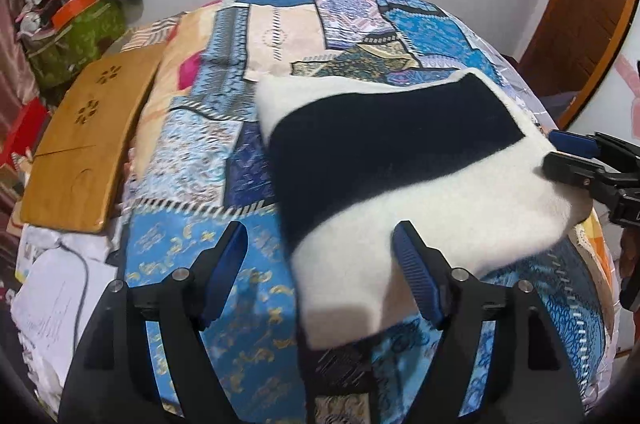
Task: Fold small clothes
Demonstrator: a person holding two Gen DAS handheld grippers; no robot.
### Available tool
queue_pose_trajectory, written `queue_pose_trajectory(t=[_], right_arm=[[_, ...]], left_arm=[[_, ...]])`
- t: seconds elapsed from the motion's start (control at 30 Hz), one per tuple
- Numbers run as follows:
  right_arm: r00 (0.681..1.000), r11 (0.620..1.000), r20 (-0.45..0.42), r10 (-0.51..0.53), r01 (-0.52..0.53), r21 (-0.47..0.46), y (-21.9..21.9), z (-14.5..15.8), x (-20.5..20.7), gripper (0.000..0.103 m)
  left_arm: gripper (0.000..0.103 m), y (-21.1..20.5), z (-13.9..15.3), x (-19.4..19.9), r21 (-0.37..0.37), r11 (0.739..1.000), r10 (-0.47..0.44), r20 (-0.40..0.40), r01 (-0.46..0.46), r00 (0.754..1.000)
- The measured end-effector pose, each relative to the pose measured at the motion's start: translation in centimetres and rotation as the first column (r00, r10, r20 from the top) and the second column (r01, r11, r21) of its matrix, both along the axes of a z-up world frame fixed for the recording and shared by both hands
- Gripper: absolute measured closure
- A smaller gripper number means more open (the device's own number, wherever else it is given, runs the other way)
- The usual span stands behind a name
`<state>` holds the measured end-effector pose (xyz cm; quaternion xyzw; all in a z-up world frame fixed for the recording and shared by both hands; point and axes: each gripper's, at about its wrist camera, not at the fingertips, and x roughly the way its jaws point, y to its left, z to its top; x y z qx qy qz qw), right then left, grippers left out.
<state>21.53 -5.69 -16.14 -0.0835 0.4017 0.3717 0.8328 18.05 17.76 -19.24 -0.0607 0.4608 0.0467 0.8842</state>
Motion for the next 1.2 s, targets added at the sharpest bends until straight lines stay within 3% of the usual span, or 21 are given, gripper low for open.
queue_pose_trajectory(t=[0.2,0.43,0.77,1.03,1.2], right_arm=[[0.998,0.997,0.039,-0.049,0.046,0.064,-2.0,2.5,-1.5,0.046],[0.986,0.983,0.149,-0.07,0.043,0.18,-3.6,7.7,-4.6,0.045],[0.925,0.946,0.367,-0.104,-0.022,0.323,-5.2,14.7,-11.8,0.045],[0.88,0.919,0.449,-0.156,-0.037,0.392,-5.9,16.7,-16.4,0.037],[0.867,0.926,0.467,-0.177,-0.014,0.376,-5.5,16.3,-17.4,0.023]], left_arm=[[0.028,0.6,2.4,-2.2,0.027,0.998,0.05,0.046,-0.051,0.998],[0.028,-0.7,8.7,-5.1,0.02,0.997,0.071,0.208,-0.076,0.976],[0.028,-3.8,17.6,-11.2,-0.001,0.997,0.073,0.479,-0.082,0.875],[0.027,-6.2,20.2,-15.9,0.027,0.994,0.066,0.602,-0.103,0.796],[0.012,-7.5,20.4,-18.1,0.06,0.99,0.059,0.653,-0.13,0.755]])
